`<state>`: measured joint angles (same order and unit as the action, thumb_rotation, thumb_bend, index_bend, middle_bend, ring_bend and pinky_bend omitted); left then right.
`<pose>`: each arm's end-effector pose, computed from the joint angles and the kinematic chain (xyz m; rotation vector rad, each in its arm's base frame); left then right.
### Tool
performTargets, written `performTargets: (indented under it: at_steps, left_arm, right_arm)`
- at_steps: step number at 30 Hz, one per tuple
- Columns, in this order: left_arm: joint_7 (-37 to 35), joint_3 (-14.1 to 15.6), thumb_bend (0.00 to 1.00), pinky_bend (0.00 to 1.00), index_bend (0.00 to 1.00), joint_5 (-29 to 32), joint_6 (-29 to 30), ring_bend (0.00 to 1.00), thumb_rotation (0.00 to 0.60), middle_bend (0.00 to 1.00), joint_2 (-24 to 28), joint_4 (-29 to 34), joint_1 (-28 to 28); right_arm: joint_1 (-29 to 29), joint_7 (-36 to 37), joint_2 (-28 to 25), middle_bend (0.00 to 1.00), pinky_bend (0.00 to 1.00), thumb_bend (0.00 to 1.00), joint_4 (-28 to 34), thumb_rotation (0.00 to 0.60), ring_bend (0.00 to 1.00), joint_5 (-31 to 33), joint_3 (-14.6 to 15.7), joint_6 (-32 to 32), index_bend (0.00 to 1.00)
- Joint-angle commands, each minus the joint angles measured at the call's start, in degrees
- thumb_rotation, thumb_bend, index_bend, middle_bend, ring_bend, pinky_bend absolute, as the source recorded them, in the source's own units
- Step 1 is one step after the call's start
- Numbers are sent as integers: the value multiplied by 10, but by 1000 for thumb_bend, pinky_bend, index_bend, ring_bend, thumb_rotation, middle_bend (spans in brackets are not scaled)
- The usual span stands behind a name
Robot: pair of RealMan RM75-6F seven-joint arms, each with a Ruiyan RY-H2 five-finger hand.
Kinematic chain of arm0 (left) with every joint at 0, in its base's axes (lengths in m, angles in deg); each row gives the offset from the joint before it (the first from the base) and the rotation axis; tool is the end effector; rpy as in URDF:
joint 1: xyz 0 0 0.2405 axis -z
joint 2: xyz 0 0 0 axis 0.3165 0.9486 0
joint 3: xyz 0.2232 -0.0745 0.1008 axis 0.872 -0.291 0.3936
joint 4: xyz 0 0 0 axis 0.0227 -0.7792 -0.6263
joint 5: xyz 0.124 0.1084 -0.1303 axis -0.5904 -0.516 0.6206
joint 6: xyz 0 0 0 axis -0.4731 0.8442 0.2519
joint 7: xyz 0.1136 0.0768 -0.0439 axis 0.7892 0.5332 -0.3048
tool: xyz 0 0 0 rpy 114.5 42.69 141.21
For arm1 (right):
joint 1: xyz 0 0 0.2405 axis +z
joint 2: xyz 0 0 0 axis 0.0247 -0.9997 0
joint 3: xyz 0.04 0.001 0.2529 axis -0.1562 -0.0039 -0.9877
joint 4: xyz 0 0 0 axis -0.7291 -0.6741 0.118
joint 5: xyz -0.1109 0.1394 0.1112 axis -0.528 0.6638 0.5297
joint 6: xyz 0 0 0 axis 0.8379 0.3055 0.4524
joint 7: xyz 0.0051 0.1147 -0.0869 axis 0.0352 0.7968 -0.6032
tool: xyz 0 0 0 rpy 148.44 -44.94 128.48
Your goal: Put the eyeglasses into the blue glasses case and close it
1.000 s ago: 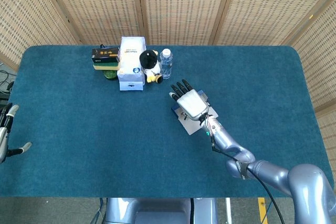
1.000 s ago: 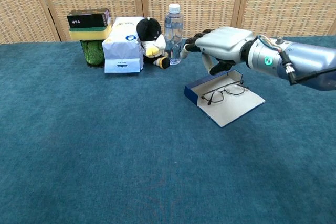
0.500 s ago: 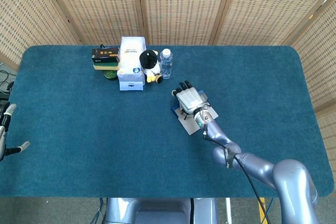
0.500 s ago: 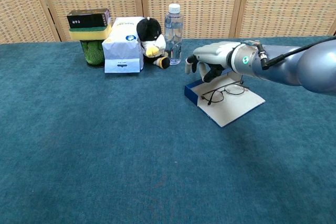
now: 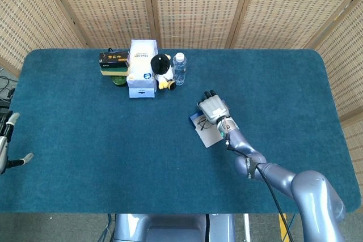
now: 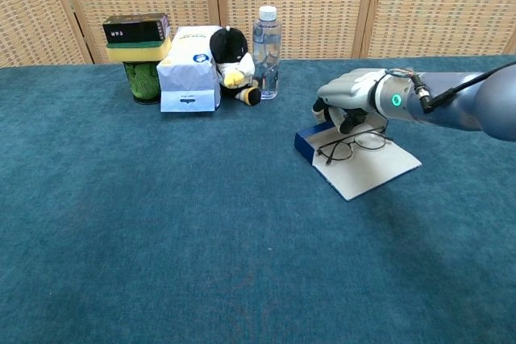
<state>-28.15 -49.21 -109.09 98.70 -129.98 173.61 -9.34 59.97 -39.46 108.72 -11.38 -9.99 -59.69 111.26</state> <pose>-0.3312 0.2163 0.1699 -1.3077 -0.9558 -0.7904 -0.1286 -0.4468 -0.0580 2.0349 -0.6569 0.4938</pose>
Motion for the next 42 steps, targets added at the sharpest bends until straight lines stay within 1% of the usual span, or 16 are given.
performTargets:
  at_steps: [1, 7, 15, 20, 22, 23, 24, 25, 26, 28, 30, 31, 33, 36, 38, 42]
  left_arm:
    - [1, 0, 0, 0, 0, -1, 0, 0, 600, 0, -1, 1, 0]
    - [4, 5, 0, 0, 0, -10, 1, 0, 600, 0, -1, 4, 1]
    - [3, 13, 0, 0, 0, -31, 12, 0, 600, 0, 1, 9, -3]
    - [3, 16, 0, 0, 0, -39, 17, 0, 600, 0, 2, 13, -5]
    - [4, 18, 0, 0, 0, -44, 20, 0, 600, 0, 2, 15, -5]
    - [5, 19, 0, 0, 0, -46, 21, 0, 600, 0, 2, 15, -5]
    - [5, 19, 0, 0, 0, -47, 22, 0, 600, 0, 2, 16, -6]
    - [6, 20, 0, 0, 0, -49, 23, 0, 600, 0, 2, 17, -6]
    - [6, 20, 0, 0, 0, -49, 23, 0, 600, 0, 2, 18, -6]
    - [6, 21, 0, 0, 0, -51, 23, 0, 600, 0, 2, 19, -6]
    - [6, 20, 0, 0, 0, -51, 23, 0, 600, 0, 3, 19, -6]
    - [6, 20, 0, 0, 0, -51, 23, 0, 600, 0, 3, 19, -6]
    - [6, 21, 0, 0, 0, -52, 23, 0, 600, 0, 3, 19, -5]
    - [7, 22, 0, 0, 0, -53, 22, 0, 600, 0, 3, 20, -5]
    - [8, 23, 0, 0, 0, -55, 23, 0, 600, 0, 2, 20, -5]
    - [10, 23, 0, 0, 0, -57, 27, 0, 600, 0, 2, 22, -6]
  right_arm:
    - [-3, -54, -33, 355, 94, 1000, 39, 600, 128, 17, 31, 14, 387]
    - [-6, -151, -83, 354, 94, 1000, 133, 600, 129, 107, 69, 60, 387]
    - [-2, -280, -147, 330, 94, 1000, 273, 600, 121, 254, 127, 169, 387]
    - [-4, -298, -171, 312, 94, 1000, 328, 600, 109, 271, 139, 212, 387]
    - [-7, -299, -185, 244, 94, 1000, 357, 600, 79, 267, 143, 229, 362]
    - [-9, -296, -191, 198, 94, 1000, 368, 600, 60, 260, 143, 236, 340]
    - [-13, -287, -195, 116, 94, 998, 376, 600, 32, 245, 142, 242, 291]
    - [-19, -274, -197, 48, 94, 948, 379, 600, 10, 226, 141, 247, 242]
    - [-26, -255, -197, 19, 94, 876, 377, 600, 1, 198, 138, 255, 208]
    - [-48, -201, -192, 0, 94, 530, 365, 600, 0, 121, 130, 280, 151]
    - [-79, -126, -187, 0, 94, 312, 354, 600, 0, 35, 123, 323, 140]
    - [-91, -101, -185, 0, 94, 253, 352, 600, 0, 6, 122, 341, 140]
    - [-117, -53, -183, 0, 94, 220, 351, 600, 0, -60, 124, 381, 147]
    - [-153, 5, -175, 0, 94, 208, 351, 600, 0, -139, 135, 432, 205]
    - [-175, 40, -173, 0, 94, 211, 360, 600, 0, -175, 143, 449, 247]
    - [-200, 70, -170, 0, 94, 232, 374, 600, 0, -214, 158, 460, 279]
